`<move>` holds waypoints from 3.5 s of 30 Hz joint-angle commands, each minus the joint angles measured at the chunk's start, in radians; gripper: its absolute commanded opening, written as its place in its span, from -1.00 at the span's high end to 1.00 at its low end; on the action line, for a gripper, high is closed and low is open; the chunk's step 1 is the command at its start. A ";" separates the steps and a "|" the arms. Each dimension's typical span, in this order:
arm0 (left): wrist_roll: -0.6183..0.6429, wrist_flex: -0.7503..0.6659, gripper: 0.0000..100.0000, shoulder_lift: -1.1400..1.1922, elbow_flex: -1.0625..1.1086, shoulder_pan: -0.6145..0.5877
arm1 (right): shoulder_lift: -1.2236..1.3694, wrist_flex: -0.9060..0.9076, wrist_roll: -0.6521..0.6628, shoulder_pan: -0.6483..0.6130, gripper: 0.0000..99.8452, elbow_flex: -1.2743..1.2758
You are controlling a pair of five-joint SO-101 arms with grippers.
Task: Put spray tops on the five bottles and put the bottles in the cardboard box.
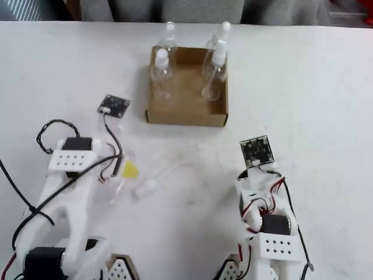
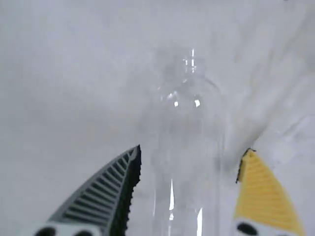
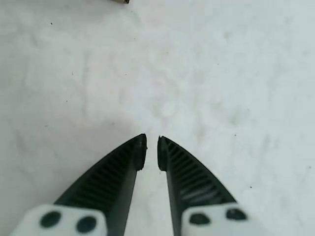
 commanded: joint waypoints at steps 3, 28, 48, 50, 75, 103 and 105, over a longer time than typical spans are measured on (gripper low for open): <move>-0.034 0.014 0.36 0.008 -0.066 0.024 | -0.002 -0.019 -0.005 0.012 0.95 -0.005; -0.178 0.124 0.37 0.183 -0.264 0.019 | -0.002 -0.019 -0.005 0.012 0.95 -0.005; -0.170 -0.009 0.42 0.440 -0.302 0.024 | -0.002 -0.019 -0.005 0.010 0.95 -0.005; -0.176 -0.015 0.53 0.443 -0.301 0.027 | -0.002 -0.019 -0.005 0.010 0.95 -0.005; 0.057 -0.124 0.80 0.432 -0.299 -0.108 | -0.002 -0.019 -0.005 0.010 0.95 -0.005; 0.258 -0.253 0.80 0.432 -0.316 -0.367 | 0.022 0.213 0.152 -0.843 0.94 -0.295; 0.258 -0.253 0.80 0.432 -0.316 -0.366 | 0.068 0.214 0.178 -0.869 0.94 -0.296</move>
